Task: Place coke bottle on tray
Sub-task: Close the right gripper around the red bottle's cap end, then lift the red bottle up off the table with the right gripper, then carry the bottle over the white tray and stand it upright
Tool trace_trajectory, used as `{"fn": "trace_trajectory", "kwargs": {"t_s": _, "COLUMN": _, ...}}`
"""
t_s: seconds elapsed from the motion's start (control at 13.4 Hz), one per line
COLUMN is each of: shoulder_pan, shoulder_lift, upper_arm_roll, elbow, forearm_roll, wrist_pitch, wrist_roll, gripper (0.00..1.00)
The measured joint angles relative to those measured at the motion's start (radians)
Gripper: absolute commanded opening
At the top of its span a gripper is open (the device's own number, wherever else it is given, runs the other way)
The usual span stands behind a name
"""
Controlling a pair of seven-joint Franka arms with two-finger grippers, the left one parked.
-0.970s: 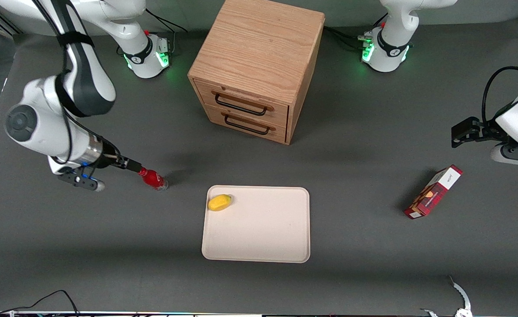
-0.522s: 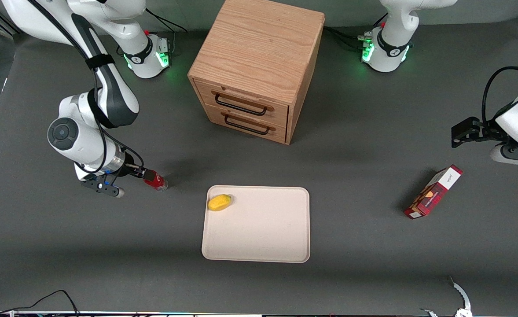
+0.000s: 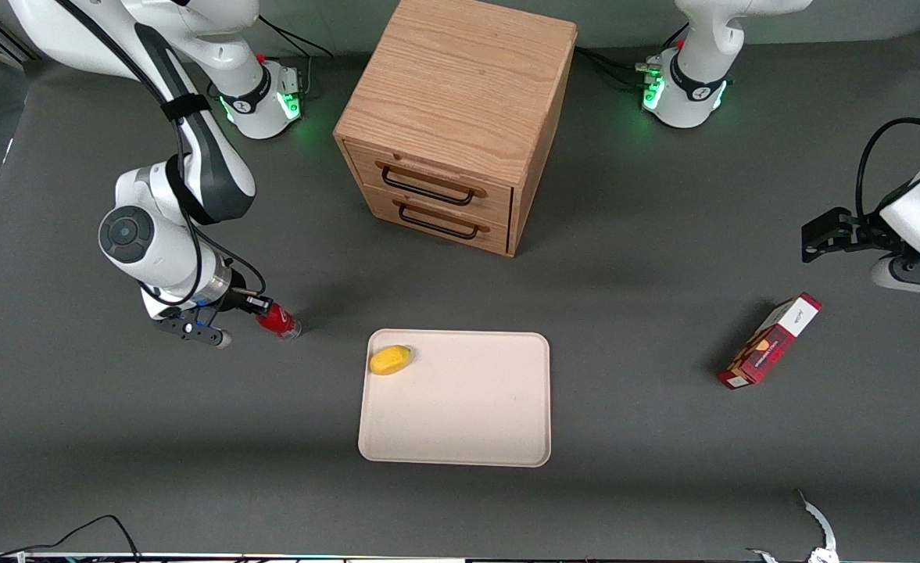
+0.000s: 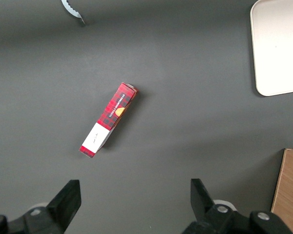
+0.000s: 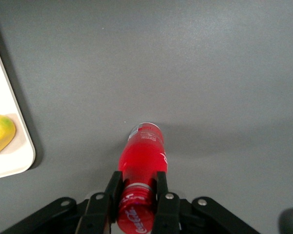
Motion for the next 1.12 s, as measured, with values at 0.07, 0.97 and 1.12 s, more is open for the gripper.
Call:
{"fn": "trace_trajectory", "kwargs": {"t_s": 0.07, "shoulder_pan": 0.000, "shoulder_lift": -0.004, "upper_arm_roll": 0.004, "elbow": 0.004, "forearm_roll": -0.005, "wrist_pitch": -0.005, "wrist_roll": -0.003, "gripper": 0.00}}
{"fn": "trace_trajectory", "kwargs": {"t_s": 0.97, "shoulder_pan": 0.001, "shoulder_lift": 0.004, "upper_arm_roll": -0.004, "elbow": 0.829, "forearm_roll": 0.094, "wrist_pitch": -0.908, "wrist_roll": -0.118, "gripper": 0.00}}
{"fn": "trace_trajectory", "kwargs": {"t_s": 1.12, "shoulder_pan": 0.034, "shoulder_lift": 0.136, "upper_arm_roll": 0.053, "elbow": 0.983, "forearm_roll": 0.098, "wrist_pitch": -0.908, "wrist_roll": 0.061, "gripper": 0.00}}
